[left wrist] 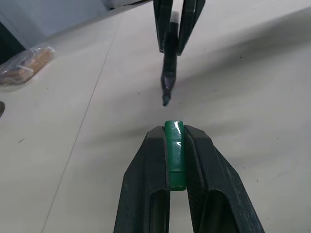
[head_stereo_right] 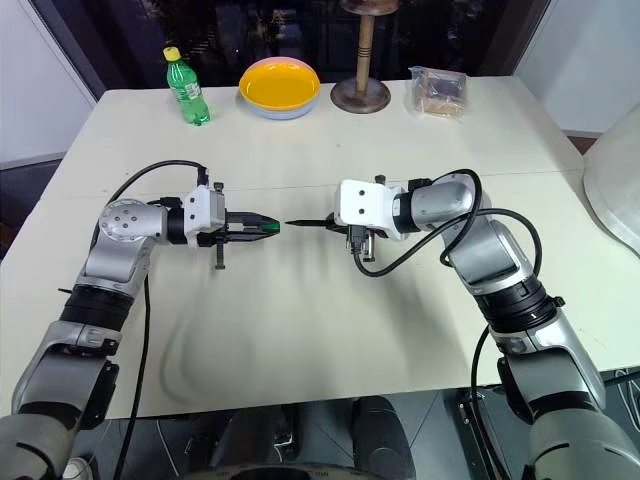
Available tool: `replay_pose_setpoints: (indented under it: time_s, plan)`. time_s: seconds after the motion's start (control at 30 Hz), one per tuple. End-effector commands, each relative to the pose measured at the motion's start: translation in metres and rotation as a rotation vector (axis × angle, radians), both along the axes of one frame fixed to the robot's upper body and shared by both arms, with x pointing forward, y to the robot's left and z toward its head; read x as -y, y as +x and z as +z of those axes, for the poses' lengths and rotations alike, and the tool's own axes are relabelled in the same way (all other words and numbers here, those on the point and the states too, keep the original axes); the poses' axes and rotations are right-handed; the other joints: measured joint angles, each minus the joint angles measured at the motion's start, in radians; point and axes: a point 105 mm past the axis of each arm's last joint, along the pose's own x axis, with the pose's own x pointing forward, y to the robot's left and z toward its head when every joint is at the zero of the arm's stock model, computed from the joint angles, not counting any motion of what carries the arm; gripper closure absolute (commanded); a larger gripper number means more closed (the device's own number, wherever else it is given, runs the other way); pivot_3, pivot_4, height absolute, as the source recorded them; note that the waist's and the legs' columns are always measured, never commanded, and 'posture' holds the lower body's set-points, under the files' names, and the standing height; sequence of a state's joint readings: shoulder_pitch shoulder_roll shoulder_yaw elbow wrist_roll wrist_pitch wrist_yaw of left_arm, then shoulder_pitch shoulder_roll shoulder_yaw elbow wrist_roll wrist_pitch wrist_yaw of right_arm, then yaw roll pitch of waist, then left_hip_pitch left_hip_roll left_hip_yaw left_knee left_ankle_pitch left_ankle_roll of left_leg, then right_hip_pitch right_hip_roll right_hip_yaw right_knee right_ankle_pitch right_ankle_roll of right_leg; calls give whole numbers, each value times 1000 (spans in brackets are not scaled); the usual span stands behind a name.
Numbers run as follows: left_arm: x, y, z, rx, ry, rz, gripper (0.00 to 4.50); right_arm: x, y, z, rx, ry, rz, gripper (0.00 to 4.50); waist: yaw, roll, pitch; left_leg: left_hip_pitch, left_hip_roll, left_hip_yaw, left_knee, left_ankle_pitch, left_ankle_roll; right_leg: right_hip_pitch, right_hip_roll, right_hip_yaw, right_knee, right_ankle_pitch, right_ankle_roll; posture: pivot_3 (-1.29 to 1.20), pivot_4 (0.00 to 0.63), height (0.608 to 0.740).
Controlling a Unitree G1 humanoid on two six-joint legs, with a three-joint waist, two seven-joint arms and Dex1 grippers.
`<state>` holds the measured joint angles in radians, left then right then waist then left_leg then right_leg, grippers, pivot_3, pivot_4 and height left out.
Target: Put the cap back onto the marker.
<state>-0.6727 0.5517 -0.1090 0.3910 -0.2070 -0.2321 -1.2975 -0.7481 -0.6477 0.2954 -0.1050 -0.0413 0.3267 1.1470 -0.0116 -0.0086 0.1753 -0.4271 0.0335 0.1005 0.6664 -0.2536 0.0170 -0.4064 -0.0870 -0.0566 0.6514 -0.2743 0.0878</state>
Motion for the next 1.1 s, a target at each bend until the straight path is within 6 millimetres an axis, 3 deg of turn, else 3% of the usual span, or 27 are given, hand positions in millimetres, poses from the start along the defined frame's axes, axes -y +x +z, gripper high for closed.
replay_pose_setpoints:
  time_s: [0.03,1.1]
  plan:
    - [2,0,12,47,-14,-8,4500,-6,-5,13,44,19,30,4457,0,0,0,0,0,0,0,0,0,0,0,0,0,0,0,0,150,740]
    - [10,-3,13,41,-29,-29,4500,-13,-8,10,30,26,48,4457,0,0,0,0,0,0,0,0,0,0,0,0,0,0,0,0,150,740]
